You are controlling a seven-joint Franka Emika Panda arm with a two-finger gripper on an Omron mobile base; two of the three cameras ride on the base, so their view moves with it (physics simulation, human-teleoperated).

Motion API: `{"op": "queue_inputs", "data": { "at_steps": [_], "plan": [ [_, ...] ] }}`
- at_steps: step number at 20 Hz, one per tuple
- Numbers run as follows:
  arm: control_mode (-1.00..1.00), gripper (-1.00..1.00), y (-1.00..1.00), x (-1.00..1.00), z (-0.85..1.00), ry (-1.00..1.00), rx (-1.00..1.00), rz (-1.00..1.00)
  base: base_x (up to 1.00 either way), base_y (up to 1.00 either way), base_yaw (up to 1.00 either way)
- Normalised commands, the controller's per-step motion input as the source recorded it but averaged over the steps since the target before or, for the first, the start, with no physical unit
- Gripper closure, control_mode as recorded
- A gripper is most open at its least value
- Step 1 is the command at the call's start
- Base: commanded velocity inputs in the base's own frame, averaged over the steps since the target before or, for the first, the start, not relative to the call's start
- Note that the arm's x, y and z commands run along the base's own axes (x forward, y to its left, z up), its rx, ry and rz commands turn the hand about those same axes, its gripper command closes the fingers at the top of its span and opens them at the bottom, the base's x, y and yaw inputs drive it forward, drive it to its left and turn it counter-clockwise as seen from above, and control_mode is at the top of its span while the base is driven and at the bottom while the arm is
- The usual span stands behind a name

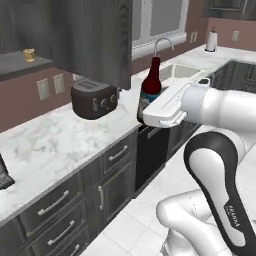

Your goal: Get the candle and the beer from the cabinet and move them to the dining counter.

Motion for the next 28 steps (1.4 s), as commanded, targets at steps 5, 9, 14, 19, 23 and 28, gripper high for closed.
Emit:
{"op": "queue_inputs", "data": {
  "at_steps": [5,9,14,19,23,28],
  "plan": [
    [1.00,1.00,0.00,0.00,0.00,0.00,0.00,0.00,-0.68,-0.30,-0.41],
    [1.00,1.00,0.00,0.00,0.00,0.00,0.00,0.00,-0.60,-0.42,-0.42],
    [1.00,1.00,0.00,0.00,0.00,0.00,0.00,0.00,-0.38,-0.38,-0.42],
    [1.00,1.00,0.00,0.00,0.00,0.00,0.00,0.00,-0.14,-0.26,-0.43],
    [1.00,1.00,0.00,0.00,0.00,0.00,0.00,0.00,-0.03,-0.24,-0.42],
    [1.00,1.00,0.00,0.00,0.00,0.00,0.00,0.00,0.00,-0.30,-0.40]
  ]
}}
